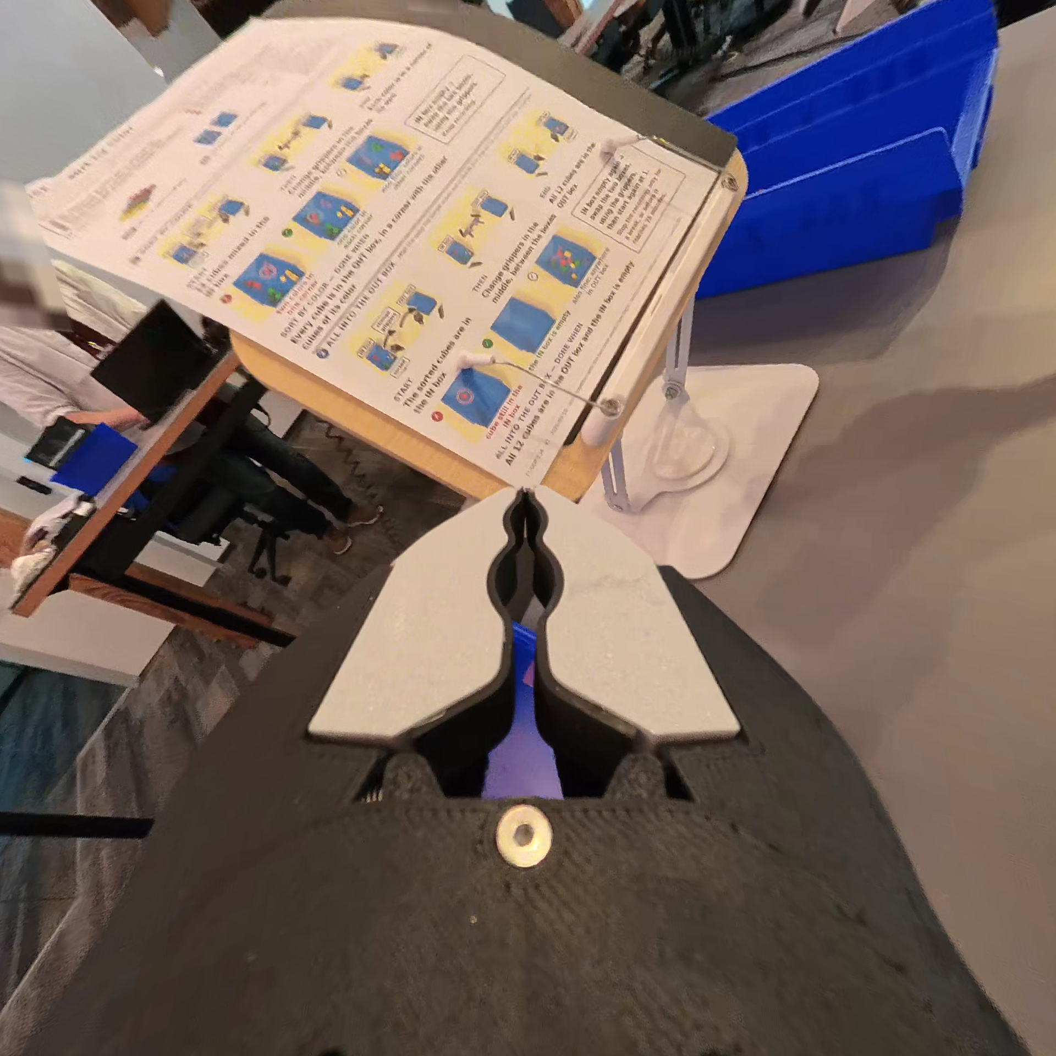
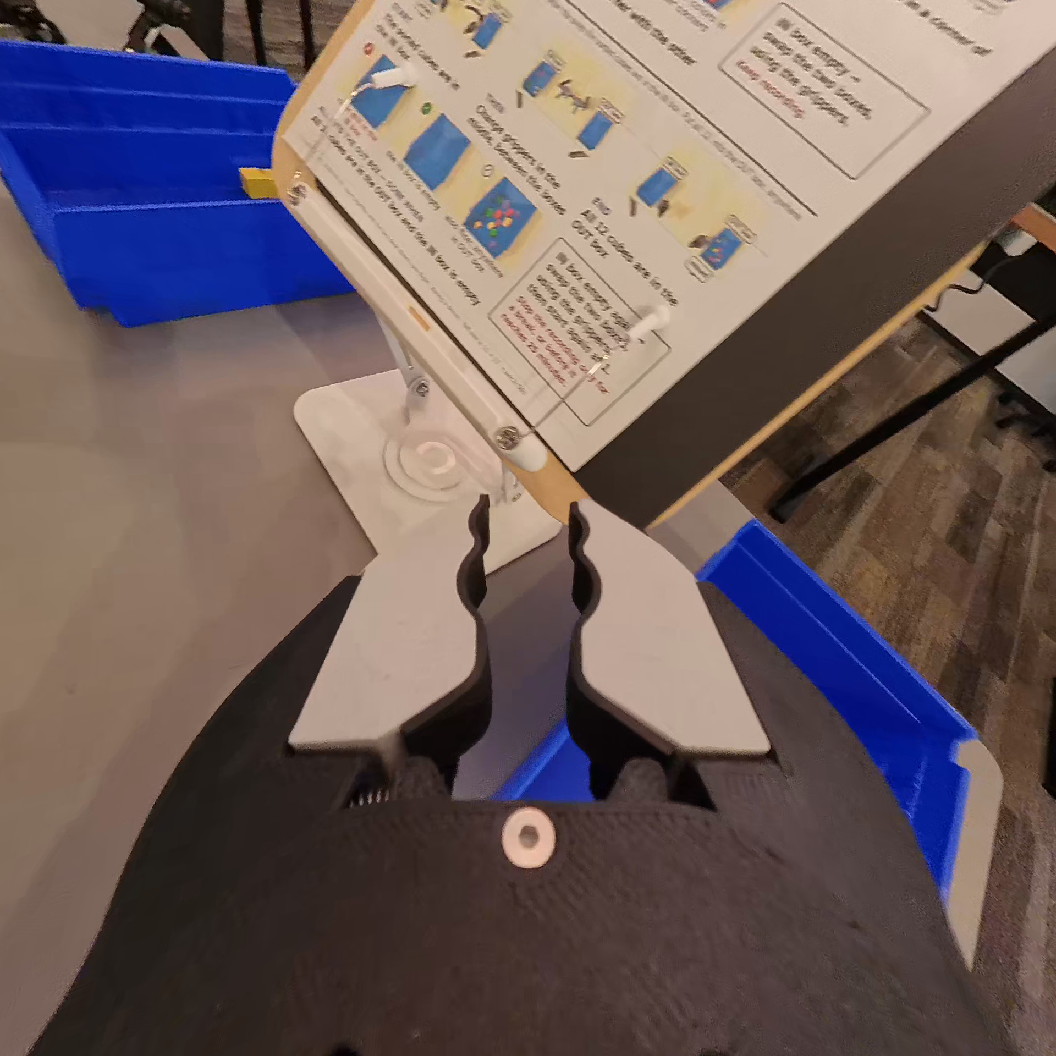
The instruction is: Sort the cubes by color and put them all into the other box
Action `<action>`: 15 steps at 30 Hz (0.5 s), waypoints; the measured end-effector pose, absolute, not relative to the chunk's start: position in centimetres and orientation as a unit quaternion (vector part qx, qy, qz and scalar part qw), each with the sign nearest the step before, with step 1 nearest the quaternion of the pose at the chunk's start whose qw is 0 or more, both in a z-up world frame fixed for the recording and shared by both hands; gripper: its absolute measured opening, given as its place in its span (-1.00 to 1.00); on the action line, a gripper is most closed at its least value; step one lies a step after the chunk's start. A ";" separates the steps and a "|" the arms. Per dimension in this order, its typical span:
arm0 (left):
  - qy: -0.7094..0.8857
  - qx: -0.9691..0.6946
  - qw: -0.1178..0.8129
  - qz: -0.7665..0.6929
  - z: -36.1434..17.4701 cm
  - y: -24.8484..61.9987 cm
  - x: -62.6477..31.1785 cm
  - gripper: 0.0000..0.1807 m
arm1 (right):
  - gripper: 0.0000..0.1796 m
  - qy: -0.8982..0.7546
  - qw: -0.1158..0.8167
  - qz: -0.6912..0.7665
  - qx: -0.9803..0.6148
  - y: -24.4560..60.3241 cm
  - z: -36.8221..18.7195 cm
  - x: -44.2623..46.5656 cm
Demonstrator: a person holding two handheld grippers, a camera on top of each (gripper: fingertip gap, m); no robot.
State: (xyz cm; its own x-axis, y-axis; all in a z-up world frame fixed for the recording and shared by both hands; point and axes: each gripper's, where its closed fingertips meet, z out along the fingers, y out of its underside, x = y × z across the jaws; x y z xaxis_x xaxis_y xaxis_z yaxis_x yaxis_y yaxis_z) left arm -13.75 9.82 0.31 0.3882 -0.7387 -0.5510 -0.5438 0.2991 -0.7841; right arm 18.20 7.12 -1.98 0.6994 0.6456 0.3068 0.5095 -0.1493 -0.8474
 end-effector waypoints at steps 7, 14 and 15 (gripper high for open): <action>0.582 -0.634 0.503 -0.082 -3.1 10.9 -16.4 -0.95 | -0.74 -0.406 0.516 0.082 -0.750 6.4 -2.6 16.5; 0.609 -0.672 0.417 -0.065 -7.4 12.7 -19.9 -0.74 | -0.75 -0.419 0.506 0.103 -0.747 5.6 -3.1 15.7; 0.612 -0.676 0.406 -0.063 -8.1 13.1 -20.3 -0.71 | -0.75 -0.422 0.505 0.107 -0.745 5.4 -3.1 15.4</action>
State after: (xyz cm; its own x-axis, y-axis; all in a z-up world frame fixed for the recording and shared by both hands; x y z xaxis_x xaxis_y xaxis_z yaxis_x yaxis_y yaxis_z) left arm -20.28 13.11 -8.09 0.2433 -0.8783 -0.4117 -0.7751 0.0791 -0.6269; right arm 15.37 5.44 -3.09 0.6207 0.7372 0.2670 0.5210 -0.1334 -0.8431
